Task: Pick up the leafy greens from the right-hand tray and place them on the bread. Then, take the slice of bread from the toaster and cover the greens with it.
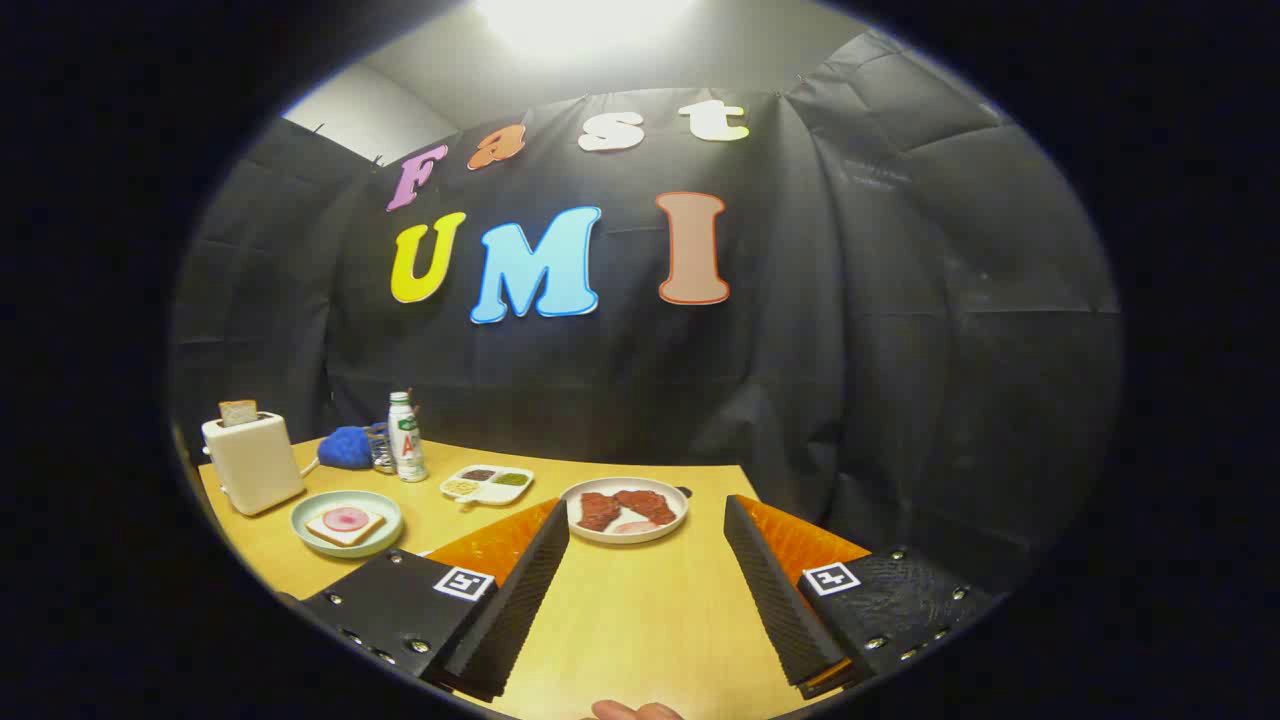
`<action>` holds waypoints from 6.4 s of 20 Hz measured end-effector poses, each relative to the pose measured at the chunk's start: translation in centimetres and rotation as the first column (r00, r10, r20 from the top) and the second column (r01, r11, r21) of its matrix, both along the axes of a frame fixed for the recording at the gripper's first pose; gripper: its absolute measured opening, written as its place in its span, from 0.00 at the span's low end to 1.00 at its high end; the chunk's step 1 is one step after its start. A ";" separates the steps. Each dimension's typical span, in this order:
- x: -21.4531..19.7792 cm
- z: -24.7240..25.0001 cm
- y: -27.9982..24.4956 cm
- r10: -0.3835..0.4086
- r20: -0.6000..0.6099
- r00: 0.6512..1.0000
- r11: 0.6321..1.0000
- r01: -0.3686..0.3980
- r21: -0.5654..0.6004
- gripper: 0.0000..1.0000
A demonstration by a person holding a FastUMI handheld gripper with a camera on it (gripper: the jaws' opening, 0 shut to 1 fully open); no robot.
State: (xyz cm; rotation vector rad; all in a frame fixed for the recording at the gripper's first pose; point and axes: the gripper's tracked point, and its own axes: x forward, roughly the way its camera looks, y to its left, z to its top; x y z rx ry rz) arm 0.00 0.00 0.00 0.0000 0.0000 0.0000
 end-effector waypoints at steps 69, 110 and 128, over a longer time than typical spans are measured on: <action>4.2 -9.0 32.7 0.388 -0.348 0.853 0.918 -0.392 0.060 0.01; -2.8 -1.3 50.0 0.351 -0.030 0.936 0.936 -0.351 -0.001 0.48; -0.9 -0.7 63.4 0.434 -0.050 0.899 0.899 -0.436 -0.037 0.45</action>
